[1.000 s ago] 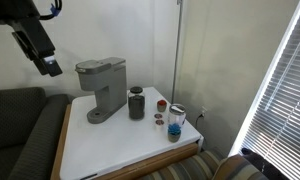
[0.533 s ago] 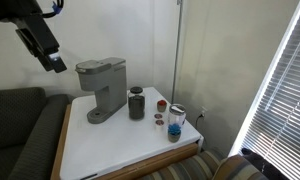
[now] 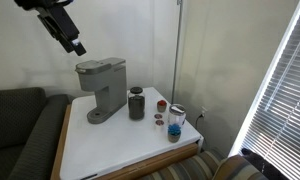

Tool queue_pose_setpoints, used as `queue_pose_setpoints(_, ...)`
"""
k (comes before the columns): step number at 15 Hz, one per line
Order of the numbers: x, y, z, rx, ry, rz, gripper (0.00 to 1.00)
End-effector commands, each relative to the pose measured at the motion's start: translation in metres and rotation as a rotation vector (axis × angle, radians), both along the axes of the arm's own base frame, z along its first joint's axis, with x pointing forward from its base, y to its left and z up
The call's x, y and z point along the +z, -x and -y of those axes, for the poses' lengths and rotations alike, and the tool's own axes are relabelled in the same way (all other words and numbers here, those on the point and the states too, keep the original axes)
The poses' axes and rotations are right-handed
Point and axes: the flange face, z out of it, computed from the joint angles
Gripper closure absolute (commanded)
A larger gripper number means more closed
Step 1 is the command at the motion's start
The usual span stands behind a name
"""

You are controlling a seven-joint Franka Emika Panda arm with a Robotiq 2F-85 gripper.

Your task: Open the coffee maker

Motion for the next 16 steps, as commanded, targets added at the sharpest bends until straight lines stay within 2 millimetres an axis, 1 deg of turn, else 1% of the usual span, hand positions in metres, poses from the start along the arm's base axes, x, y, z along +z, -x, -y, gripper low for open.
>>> queue_pose_setpoints(1,0.001,-0.007,0.000,0.001,-0.016,-0.003,0.00)
queue_pose_setpoints(2,0.001,-0.011,-0.001,0.003,-0.022,-0.004,0.00)
queue_pose_setpoints(5,0.003,-0.010,-0.002,0.002,-0.021,-0.002,0.00)
queue_pose_setpoints(7,-0.001,-0.018,-0.008,0.031,-0.016,-0.016,0.00)
queue_pose_setpoints(11,-0.018,-0.047,-0.031,0.101,-0.038,-0.024,0.00)
queue_pose_setpoints(13,-0.030,-0.062,-0.043,0.128,-0.049,-0.040,0.00)
queue_pose_setpoints(15,-0.049,-0.085,-0.053,0.153,-0.067,-0.039,0.00)
queue_pose_setpoints(16,-0.061,-0.097,-0.059,0.167,-0.076,-0.050,0.00)
